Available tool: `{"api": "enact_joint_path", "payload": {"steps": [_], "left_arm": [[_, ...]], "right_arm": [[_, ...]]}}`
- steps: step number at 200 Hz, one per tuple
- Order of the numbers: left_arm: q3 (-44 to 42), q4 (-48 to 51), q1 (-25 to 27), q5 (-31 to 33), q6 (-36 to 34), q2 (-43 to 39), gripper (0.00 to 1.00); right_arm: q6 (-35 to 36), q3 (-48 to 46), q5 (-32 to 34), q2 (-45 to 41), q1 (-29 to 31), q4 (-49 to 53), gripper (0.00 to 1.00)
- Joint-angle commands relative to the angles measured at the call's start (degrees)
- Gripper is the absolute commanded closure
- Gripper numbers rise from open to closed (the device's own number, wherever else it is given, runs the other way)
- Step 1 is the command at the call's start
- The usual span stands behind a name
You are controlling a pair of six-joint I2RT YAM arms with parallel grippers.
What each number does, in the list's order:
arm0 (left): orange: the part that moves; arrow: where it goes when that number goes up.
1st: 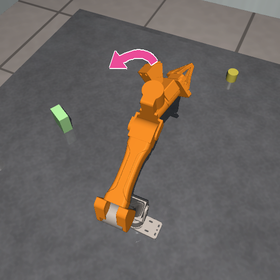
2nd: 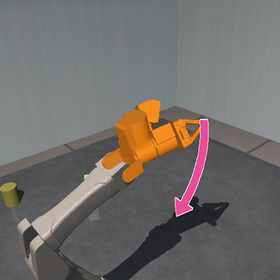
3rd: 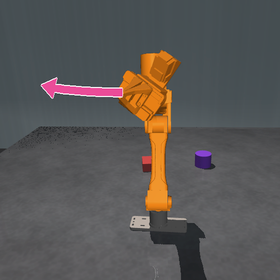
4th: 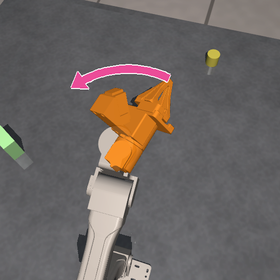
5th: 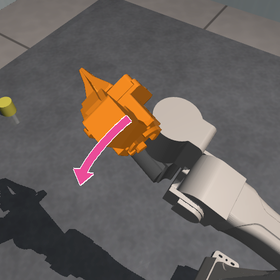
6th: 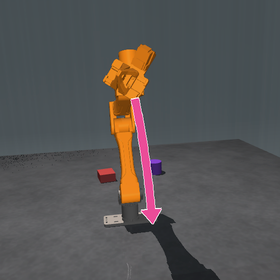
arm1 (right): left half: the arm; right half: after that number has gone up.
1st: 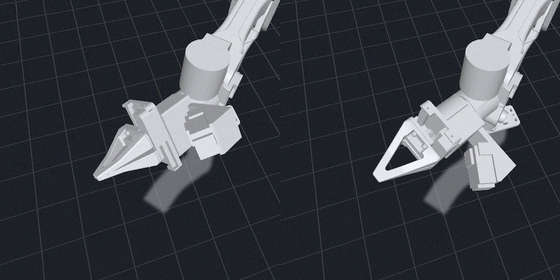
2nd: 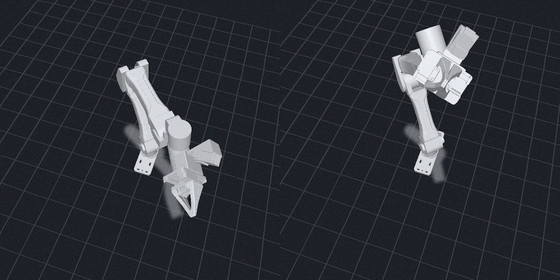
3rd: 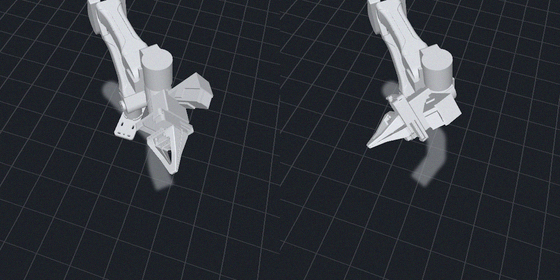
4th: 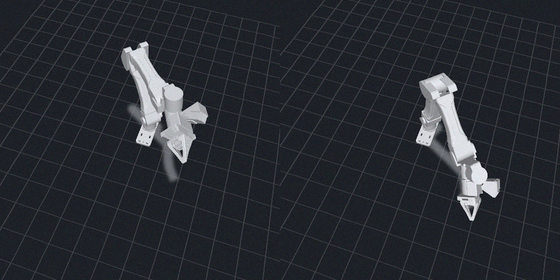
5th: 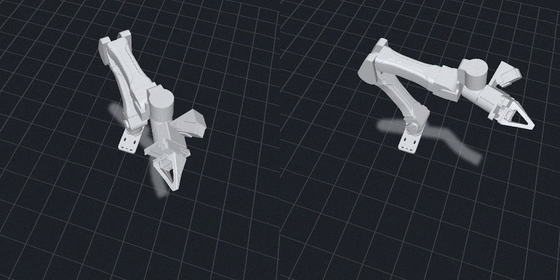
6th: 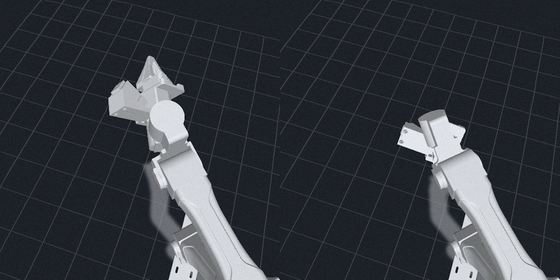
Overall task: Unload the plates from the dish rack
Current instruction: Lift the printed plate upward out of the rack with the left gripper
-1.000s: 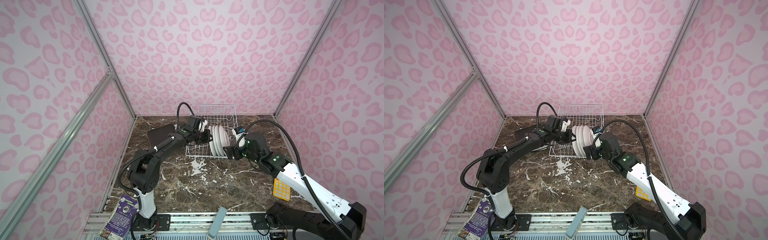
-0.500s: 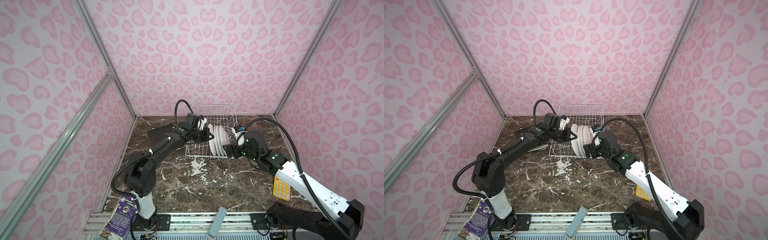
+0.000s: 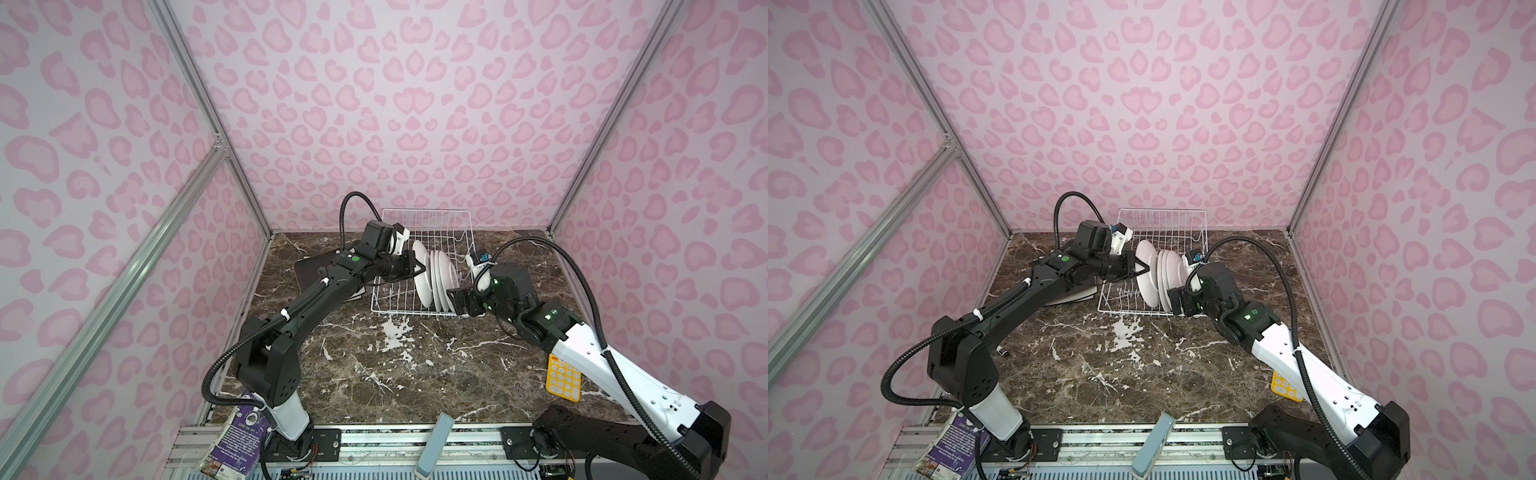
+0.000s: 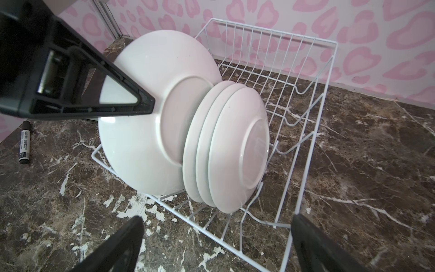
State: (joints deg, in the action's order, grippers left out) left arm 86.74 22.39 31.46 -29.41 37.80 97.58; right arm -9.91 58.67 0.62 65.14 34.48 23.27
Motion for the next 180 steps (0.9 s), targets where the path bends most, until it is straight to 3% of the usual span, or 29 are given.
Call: {"api": "enact_joint_path", "payload": {"steps": [1, 180], "left_arm": [[1.42, -1.13, 0.0, -0.74, -0.75, -1.82, 0.97], [5.53, 5.59, -1.97, 4.27, -4.78, -7.85, 0.97]], "right_arm": [[-0.9, -0.14, 0.6, -0.02, -0.02, -2.69, 0.01], [-3.95, -0.71, 2.75, -0.81, 0.03, -2.58, 0.01]]}}
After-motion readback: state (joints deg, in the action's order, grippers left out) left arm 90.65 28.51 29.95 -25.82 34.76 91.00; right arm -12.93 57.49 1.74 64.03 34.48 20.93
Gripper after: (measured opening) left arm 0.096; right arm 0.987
